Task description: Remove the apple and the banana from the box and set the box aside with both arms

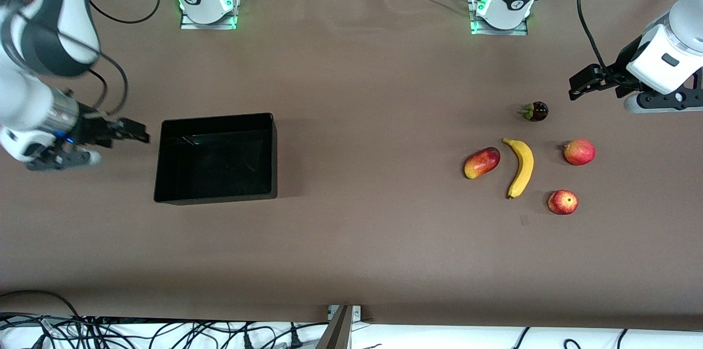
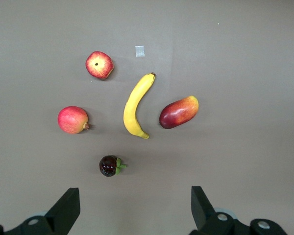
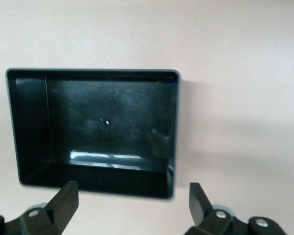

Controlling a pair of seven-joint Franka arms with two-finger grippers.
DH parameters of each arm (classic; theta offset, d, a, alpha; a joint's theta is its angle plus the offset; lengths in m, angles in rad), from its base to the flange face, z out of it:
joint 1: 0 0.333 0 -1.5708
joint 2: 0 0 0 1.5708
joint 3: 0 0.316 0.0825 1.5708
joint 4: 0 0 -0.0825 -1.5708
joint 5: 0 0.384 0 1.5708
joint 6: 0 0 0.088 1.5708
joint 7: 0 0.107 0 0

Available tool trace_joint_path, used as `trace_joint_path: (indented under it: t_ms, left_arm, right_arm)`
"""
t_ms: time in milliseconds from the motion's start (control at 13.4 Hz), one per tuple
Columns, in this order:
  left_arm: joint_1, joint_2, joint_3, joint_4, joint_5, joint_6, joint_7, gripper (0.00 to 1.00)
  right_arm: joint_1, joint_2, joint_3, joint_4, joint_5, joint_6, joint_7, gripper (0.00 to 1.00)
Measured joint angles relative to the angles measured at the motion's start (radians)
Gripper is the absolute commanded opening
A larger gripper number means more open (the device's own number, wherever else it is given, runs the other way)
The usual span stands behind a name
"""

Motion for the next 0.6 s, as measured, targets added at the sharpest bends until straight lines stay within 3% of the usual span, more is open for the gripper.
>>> trace_joint_path:
  t_ms: [299,524,599]
  left_arm:
    - [0.000,0.000,0.000,0.001,0.000,-0.001,0.000,1.00]
    - [0.000,0.000,0.000,0.001,0.000,-0.002,-0.001,1.00]
    - [0.000,0.000,0.000,0.001,0.000,-0.003,-0.001,1.00]
  right_arm:
    - [0.000,-0.158,0.044,0.019,-0.079,-0.165,0.029,1.00]
    - [-0.024,-0.171,0.061,0.019,-0.081,-0.170,0.032,1.00]
    - [-0.061,-0.169,0.093,0.020,-0.081,-0.170,0.032,1.00]
